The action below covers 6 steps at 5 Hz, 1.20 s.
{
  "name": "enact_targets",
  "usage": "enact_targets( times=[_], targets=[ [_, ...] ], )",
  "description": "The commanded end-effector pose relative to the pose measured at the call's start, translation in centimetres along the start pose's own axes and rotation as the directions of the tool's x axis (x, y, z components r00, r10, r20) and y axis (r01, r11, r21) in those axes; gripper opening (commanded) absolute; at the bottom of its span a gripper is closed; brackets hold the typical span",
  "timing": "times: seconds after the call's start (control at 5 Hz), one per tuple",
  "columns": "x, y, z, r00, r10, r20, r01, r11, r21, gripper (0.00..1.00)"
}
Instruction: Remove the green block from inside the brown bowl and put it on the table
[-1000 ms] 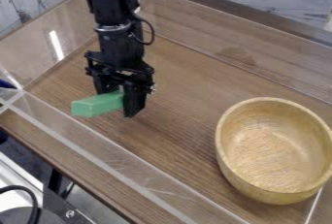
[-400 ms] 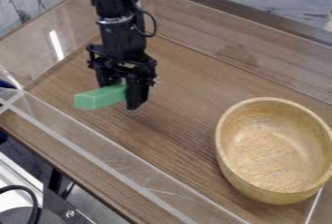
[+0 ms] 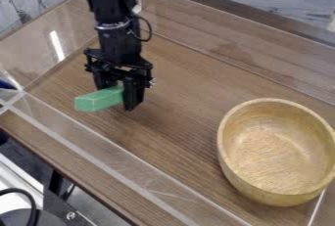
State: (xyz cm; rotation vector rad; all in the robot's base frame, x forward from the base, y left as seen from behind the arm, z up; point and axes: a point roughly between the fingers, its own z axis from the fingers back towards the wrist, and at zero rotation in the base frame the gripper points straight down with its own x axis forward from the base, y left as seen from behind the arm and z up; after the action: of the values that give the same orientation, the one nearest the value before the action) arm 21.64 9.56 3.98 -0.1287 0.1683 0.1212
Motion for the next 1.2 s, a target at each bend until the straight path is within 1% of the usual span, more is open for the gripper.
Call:
enact_targets(
  times=[0.0,1.0],
  targets=[
    [1.3,1.1,0.9,0.999,0.013,0.049,-0.014,1.0,0.025,0.0],
    [2.3,1.8,0.2,0.998,0.034,0.046,-0.036,0.999,0.034,0.0]
  ],
)
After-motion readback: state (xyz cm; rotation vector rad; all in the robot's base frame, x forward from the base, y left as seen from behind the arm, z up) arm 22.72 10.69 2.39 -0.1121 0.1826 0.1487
